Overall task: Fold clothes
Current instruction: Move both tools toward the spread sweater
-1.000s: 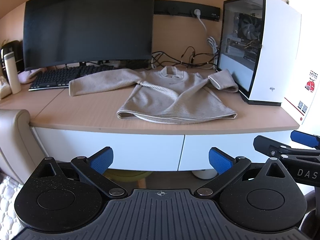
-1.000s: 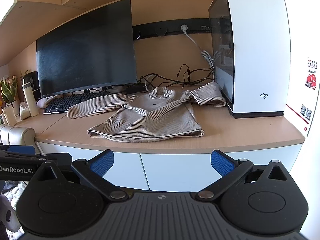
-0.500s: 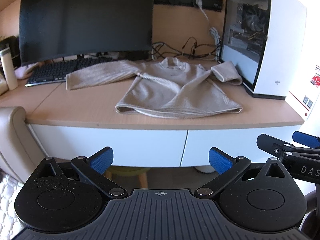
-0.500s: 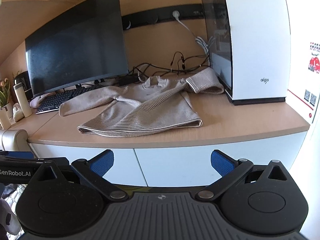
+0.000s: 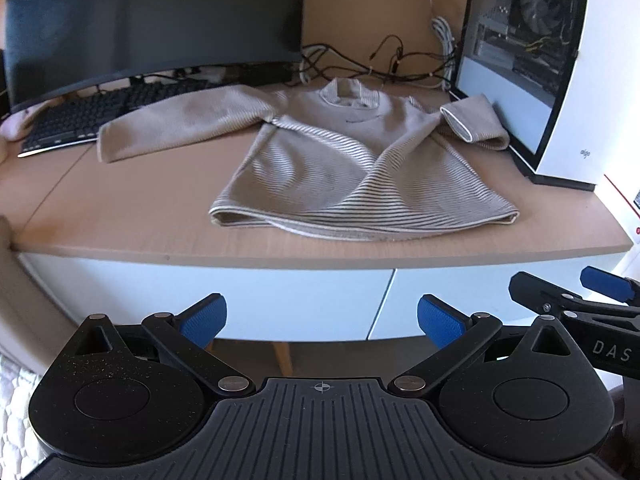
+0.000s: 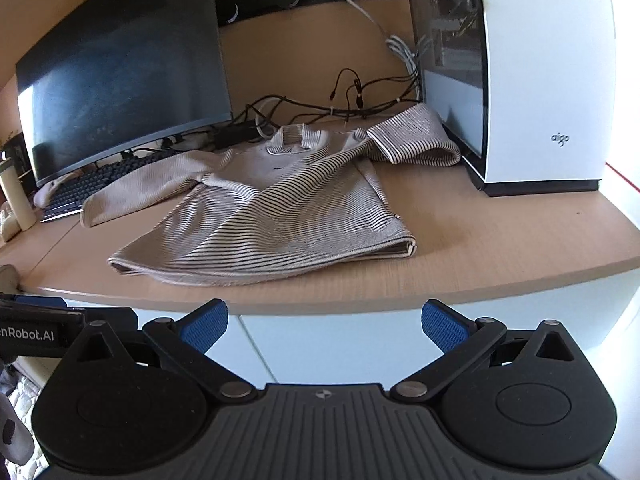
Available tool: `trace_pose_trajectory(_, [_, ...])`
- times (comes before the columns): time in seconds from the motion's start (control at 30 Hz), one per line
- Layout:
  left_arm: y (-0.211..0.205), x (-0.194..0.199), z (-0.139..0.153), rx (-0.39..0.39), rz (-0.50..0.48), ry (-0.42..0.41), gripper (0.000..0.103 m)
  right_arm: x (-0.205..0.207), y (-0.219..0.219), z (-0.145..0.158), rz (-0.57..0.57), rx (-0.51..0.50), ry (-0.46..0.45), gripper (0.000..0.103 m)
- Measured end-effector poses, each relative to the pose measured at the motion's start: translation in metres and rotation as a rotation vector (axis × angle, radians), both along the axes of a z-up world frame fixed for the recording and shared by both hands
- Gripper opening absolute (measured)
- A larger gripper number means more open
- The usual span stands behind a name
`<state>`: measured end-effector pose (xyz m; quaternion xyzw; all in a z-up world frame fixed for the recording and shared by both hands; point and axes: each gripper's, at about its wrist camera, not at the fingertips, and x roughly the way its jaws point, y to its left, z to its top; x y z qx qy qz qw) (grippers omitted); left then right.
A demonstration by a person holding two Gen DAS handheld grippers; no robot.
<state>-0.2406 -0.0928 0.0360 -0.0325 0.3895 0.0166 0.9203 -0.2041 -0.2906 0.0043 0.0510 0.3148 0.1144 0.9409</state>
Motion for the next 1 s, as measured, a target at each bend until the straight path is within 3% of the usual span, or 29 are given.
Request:
trace_pose_trajectory(0.47, [0.016, 0.115, -0.004, -0.056, -0.055, 0.031, 0.103, 0.092, 0.015, 0.015, -0.093, -0.045, 0.011, 0.103])
trace_pose_trajectory(0.7, [0.051, 0.174, -0.014, -0.147, -0.111, 0.057, 0.103, 0.132, 0.034, 0.024, -0.118, -0.079, 0.058, 0.103])
trace_pose_trajectory(1.0, [0.071, 0.222, -0.026, -0.252, -0.144, 0.110, 0.103, 0.149, 0.041, 0.010, -0.135, -0.081, 0.125, 0.103])
